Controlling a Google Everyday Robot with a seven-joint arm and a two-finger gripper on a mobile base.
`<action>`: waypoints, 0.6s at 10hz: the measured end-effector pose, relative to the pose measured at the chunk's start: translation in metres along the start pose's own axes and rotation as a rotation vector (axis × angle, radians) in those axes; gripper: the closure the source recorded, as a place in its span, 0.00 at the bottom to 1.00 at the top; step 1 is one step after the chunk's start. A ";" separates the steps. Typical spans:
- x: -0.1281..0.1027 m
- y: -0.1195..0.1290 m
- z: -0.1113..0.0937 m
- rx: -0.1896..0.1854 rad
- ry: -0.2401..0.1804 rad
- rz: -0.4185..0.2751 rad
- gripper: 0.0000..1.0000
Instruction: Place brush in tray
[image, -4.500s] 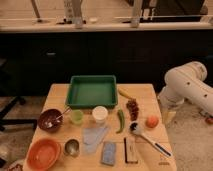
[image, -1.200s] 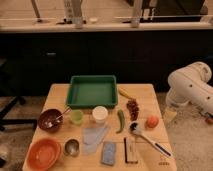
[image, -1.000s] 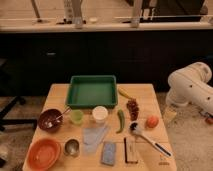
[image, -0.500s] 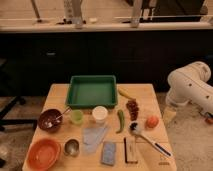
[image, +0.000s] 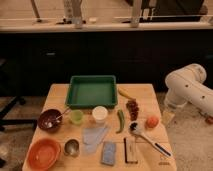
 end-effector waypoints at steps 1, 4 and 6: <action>0.006 0.005 0.000 0.017 -0.002 0.037 0.20; 0.017 0.022 0.013 0.016 -0.008 0.102 0.20; 0.026 0.031 0.027 -0.018 -0.009 0.140 0.20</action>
